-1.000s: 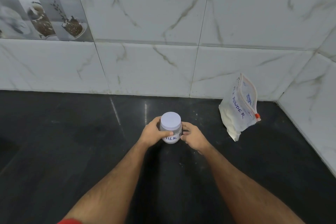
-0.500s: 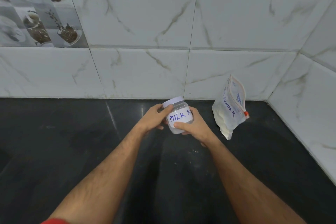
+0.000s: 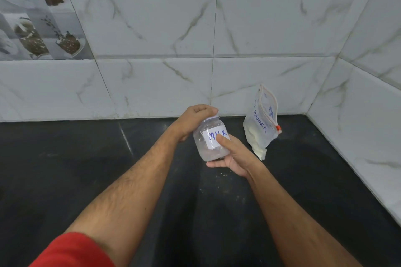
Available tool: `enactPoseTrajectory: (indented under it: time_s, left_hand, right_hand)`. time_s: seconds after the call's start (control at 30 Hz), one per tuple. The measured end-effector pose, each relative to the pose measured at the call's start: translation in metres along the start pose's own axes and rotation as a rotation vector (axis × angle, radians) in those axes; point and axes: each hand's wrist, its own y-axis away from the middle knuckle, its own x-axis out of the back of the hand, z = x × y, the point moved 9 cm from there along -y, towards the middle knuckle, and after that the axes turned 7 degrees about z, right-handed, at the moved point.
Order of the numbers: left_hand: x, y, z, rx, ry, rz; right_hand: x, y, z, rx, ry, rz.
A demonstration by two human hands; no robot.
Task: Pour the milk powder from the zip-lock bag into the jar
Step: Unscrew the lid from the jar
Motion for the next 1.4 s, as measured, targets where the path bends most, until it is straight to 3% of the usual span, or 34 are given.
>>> enactPoseTrajectory:
  time_s: [0.43, 0.6, 0.77, 1.0, 1.2, 1.4]
  left_hand:
    - [-0.017, 0.004, 0.013, -0.005, 0.0, 0.023]
    - [-0.016, 0.01, 0.009, -0.039, -0.059, 0.129]
    - [-0.016, 0.01, 0.013, -0.025, -0.068, 0.138]
    - [-0.011, 0.007, 0.006, 0.031, -0.055, 0.066]
    - [-0.008, 0.009, -0.005, 0.07, -0.005, -0.031]
    - [0.003, 0.006, -0.013, 0.057, -0.068, 0.016]
  right_hand:
    - [0.021, 0.003, -0.017, 0.106, 0.14, 0.23]
    - [0.025, 0.007, -0.024, 0.266, 0.386, 0.367]
    - [0.026, 0.0, -0.029, 0.339, 0.466, 0.331]
    - [0.028, -0.011, -0.016, 0.222, 0.392, 0.219]
    - [0.041, -0.005, -0.019, 0.243, 0.43, 0.281]
    - [0.045, -0.006, -0.018, 0.256, 0.523, 0.317]
